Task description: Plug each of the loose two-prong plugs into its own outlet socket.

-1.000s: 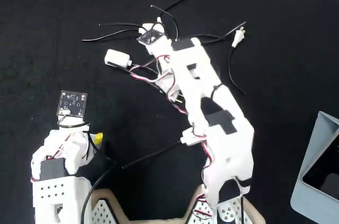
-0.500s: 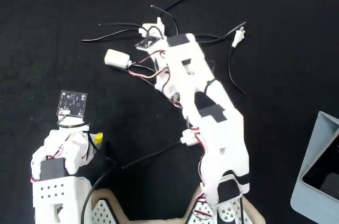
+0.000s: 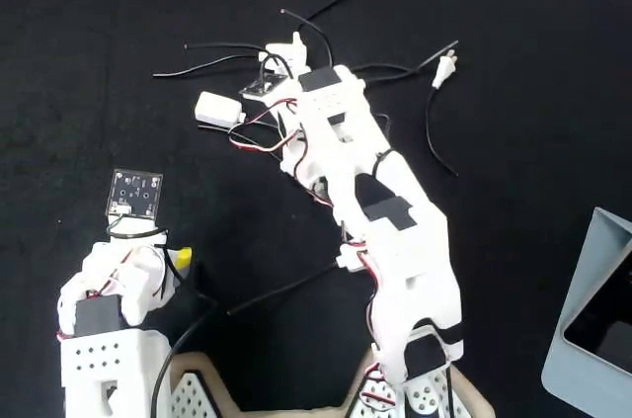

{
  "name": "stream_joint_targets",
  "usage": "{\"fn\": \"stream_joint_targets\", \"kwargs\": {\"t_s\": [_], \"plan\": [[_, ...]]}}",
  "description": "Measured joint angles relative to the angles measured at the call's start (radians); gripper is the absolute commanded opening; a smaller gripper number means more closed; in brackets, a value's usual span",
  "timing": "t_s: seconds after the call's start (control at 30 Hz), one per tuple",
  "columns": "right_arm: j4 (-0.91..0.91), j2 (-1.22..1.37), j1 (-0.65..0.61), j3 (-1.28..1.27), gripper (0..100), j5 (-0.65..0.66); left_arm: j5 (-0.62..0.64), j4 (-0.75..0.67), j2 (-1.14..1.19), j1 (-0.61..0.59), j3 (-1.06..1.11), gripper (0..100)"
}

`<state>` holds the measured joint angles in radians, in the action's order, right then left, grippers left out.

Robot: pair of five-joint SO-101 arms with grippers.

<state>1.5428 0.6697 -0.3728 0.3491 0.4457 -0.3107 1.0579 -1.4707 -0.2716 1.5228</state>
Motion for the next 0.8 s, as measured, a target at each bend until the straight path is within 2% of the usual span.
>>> {"fn": "stream_joint_targets", "kwargs": {"t_s": [0.6, 0.73, 0.8], "plan": [[-0.061, 0.011, -0.003, 0.000, 9.8, 0.000, 0.000, 0.000, 0.000, 0.000, 0.000, 28], [-0.025, 0.012, -0.003, 0.000, 2.0, 0.000, 0.000, 0.000, 0.000, 0.000, 0.000, 28], [-0.020, 0.012, -0.003, 0.000, 1.6, 0.000, 0.000, 0.000, 0.000, 0.000, 0.000, 28]]}}
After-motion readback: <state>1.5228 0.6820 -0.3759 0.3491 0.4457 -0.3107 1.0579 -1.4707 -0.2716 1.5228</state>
